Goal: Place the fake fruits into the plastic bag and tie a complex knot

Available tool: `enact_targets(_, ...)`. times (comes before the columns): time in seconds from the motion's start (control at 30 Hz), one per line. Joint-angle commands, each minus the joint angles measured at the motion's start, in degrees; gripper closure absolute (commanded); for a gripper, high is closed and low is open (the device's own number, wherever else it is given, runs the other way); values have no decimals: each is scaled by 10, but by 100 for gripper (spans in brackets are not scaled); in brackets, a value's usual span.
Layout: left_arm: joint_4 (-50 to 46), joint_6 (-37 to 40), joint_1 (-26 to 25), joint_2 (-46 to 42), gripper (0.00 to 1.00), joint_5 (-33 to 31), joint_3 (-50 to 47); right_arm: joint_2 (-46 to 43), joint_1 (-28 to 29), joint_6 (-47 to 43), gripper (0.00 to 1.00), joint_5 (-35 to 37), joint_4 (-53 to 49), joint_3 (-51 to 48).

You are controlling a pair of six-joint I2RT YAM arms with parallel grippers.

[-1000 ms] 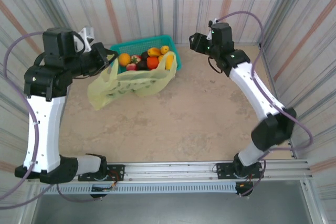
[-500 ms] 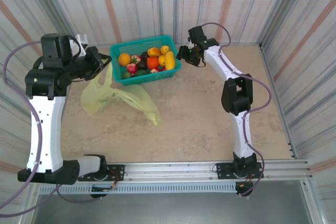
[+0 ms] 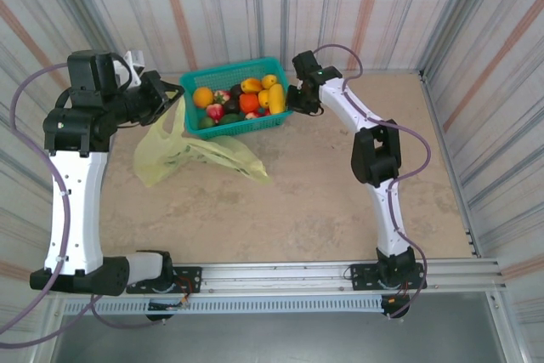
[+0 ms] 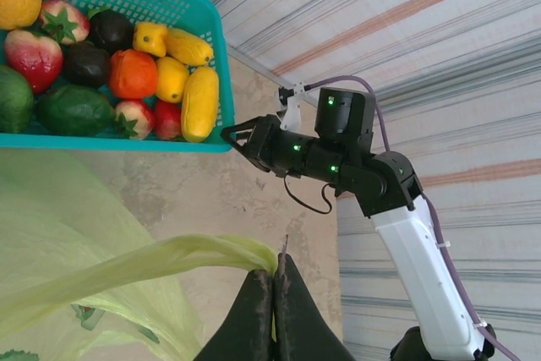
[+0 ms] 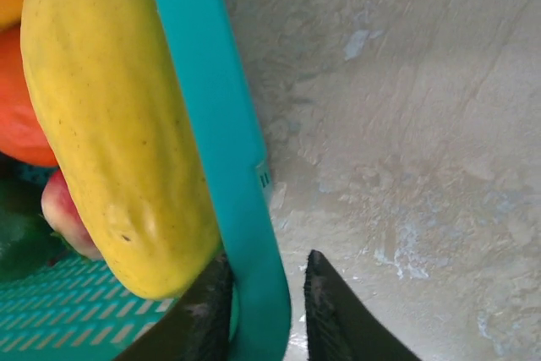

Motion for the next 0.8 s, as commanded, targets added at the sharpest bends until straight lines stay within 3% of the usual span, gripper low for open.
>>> enact_targets(0.0,16,-6,4,1,100,15,0,-8,-14,51,81,69,-71,-27)
enact_targets(0.2,17,-8,4,2,100,14,9,-142,-53,188,96,74,-16,-230)
enact_targets(0.3,22,-14,4,6,100,18,11,-214,-80,225,96,72,-1,-329)
enact_targets(0.53,32,-35,0,22,100,34,17,-406,-136,178,91,103,-16,-537)
enact_targets(0.77,35,-40,-27,51,100,39,47,-565,-163,129,90,137,-70,-673)
